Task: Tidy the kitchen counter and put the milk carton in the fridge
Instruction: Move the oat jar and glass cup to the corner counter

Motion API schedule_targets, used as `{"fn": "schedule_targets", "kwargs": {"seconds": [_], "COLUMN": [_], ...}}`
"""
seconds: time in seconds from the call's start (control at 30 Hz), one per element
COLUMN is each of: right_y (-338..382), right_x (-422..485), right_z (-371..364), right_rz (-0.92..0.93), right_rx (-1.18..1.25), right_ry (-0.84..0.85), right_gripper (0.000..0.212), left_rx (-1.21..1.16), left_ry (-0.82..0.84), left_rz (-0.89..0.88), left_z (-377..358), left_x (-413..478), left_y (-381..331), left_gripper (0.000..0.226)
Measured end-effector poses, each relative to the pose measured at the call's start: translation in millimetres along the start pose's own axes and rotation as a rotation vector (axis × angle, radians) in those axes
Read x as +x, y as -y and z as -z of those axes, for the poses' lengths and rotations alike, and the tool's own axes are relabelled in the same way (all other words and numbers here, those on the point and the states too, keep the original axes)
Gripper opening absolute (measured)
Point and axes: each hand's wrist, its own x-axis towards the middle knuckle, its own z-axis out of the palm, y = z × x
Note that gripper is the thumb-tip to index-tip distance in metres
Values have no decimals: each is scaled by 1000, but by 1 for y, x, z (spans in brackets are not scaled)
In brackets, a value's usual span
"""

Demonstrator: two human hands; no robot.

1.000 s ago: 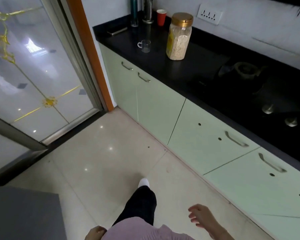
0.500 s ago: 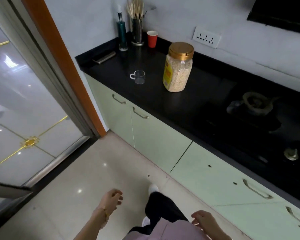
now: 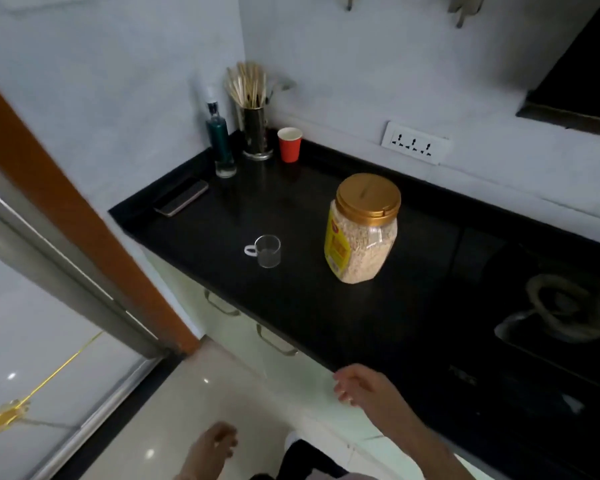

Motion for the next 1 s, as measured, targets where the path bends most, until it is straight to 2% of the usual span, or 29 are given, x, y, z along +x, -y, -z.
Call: {"fn": "schedule_targets", "kwargs": {"seconds": [0.07, 0.17, 0.23, 0.33, 0.43, 0.53, 0.67, 0.7, 0.77, 0.83, 1.0], "right_y": [31, 72, 91, 111, 124, 133, 136, 136, 136, 135, 131], "right_x": [15, 36, 54, 78, 99, 116, 126, 127, 131, 134, 136], "right_z": [13, 37, 50, 63, 64, 59, 51, 50, 49, 47, 48], "right_rz": [69, 194, 219, 246, 209, 258, 230, 234, 233, 232, 256], "right_rx": [85, 82, 75, 40, 27, 33, 65, 56, 50, 53, 66], "right_ry": [-82, -330, -445, -527, -581, -639, -697, -715, -747, -766, -802], "right_gripper": [29, 30, 56, 92, 113, 125, 122, 123, 123, 122, 117], "left_rx": [-40, -47, 16, 251, 367, 431, 410, 395, 379, 397, 337], "left_ry": [19, 34, -49, -173, -62, 18, 63, 87, 130, 171, 259], "left_rz": [-131, -341, -496, -640, -567, -533, -533, -543, -557, -564, -598], "left_z": [9, 26, 39, 53, 64, 71, 76, 77, 80, 82, 84], "left_x": [4, 14, 30, 66, 99, 122, 141, 144, 149, 154, 159], "left_y": [-78, -170, -213, -261, -280, -280, -278, -279, -282, -283, -287], "left_gripper": [29, 24, 31, 58, 74, 61, 18, 16, 29, 33, 22]}}
